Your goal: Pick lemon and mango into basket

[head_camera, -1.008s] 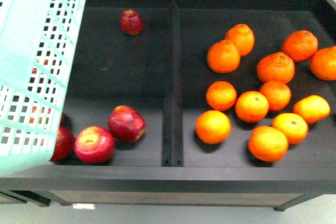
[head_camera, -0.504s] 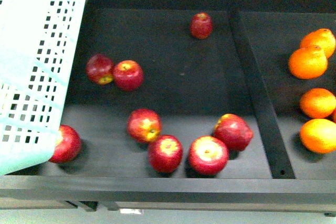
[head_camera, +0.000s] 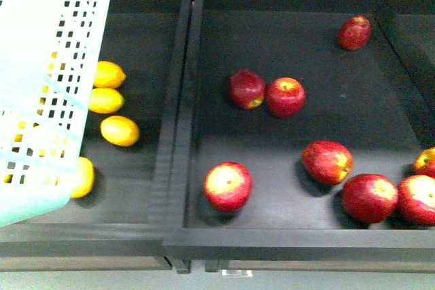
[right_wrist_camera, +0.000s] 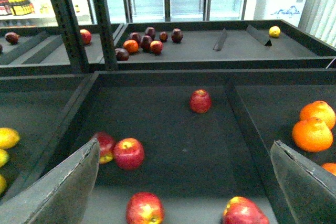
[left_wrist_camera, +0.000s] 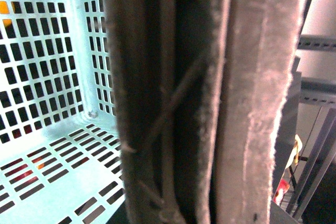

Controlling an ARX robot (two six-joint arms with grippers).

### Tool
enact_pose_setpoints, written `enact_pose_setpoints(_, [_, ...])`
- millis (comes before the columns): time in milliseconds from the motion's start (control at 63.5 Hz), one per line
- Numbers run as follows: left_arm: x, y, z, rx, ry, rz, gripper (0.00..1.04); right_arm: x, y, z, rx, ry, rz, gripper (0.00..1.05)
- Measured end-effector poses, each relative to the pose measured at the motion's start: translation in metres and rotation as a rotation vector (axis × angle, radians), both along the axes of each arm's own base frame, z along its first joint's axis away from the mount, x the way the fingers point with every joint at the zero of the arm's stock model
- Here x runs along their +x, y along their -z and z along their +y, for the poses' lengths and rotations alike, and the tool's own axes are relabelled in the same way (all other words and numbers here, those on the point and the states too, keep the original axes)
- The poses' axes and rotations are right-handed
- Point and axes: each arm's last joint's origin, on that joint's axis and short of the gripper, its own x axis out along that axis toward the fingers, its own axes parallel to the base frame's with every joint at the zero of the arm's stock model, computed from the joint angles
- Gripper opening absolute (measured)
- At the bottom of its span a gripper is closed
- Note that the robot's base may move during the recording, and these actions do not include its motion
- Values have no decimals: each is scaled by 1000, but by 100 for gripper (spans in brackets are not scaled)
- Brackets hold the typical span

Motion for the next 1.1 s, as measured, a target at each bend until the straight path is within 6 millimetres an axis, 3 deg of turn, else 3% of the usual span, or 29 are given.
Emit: enact_pose_setpoints(1102, [0, 0, 0, 16, 8, 8, 16, 0, 0, 0, 0, -3, 0, 96])
